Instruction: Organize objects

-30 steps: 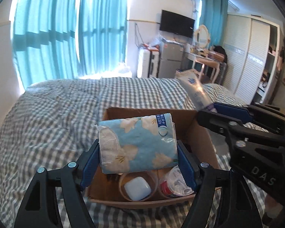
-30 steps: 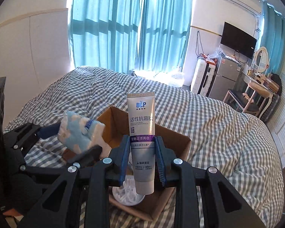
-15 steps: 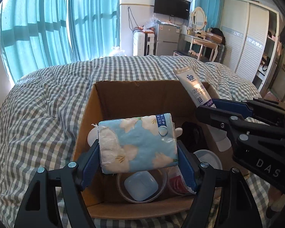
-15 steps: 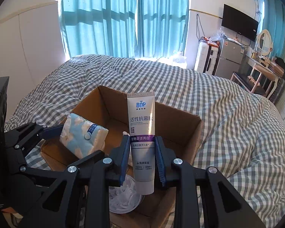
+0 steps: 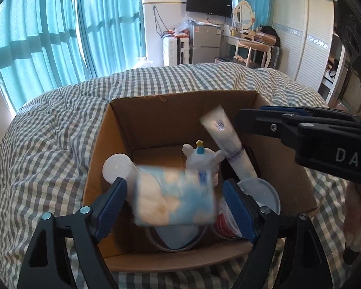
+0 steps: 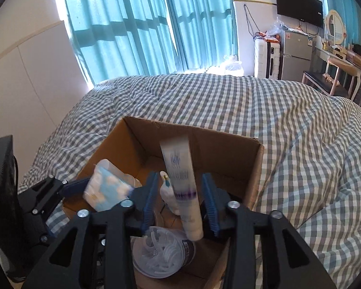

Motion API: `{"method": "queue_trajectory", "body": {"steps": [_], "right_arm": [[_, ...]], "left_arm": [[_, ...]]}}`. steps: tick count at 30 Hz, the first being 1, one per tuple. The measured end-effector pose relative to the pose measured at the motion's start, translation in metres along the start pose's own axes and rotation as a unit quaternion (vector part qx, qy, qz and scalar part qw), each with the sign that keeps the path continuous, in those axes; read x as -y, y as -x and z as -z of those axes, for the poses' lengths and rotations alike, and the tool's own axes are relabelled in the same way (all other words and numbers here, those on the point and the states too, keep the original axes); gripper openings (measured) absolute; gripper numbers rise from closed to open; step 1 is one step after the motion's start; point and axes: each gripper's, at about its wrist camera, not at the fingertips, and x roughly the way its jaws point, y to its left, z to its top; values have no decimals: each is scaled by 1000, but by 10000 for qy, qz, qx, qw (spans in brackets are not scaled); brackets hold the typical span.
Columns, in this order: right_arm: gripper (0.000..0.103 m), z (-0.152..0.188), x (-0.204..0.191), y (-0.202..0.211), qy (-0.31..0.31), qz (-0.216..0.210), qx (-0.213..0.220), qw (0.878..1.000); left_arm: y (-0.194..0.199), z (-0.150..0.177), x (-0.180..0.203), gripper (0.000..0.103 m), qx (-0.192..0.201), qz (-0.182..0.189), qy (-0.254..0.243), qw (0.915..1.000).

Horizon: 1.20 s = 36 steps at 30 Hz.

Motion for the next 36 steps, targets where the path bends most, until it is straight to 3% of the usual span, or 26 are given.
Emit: {"method": "queue_trajectory", "body": {"steps": [4,9,15,20,28,36], "right_arm": [[47,-7,-5,19,74,178,136,9997],[69,-14,-10,50,139,444,439,9980],[88,-19,-12,90,82,715,843,9938],[93,-21,-19,127,83,964,1152,9886],[99,-15,-36,187,92,1225,1668,9783],[100,21,-53,222,153,1324,2137,9678]], "left_arm": [[16,-7,5,93,112,34,12,9999],[38,-18,7,97,363,-213,-150,9990],[68,-36,0,98,606,-372,4,9975],[101,-47,-4,101,977,-697,63,9928],[160,-49,-5,102,1506,-688,247,9859],[205,-29,9,103,1918,-731,259,9784]]}}
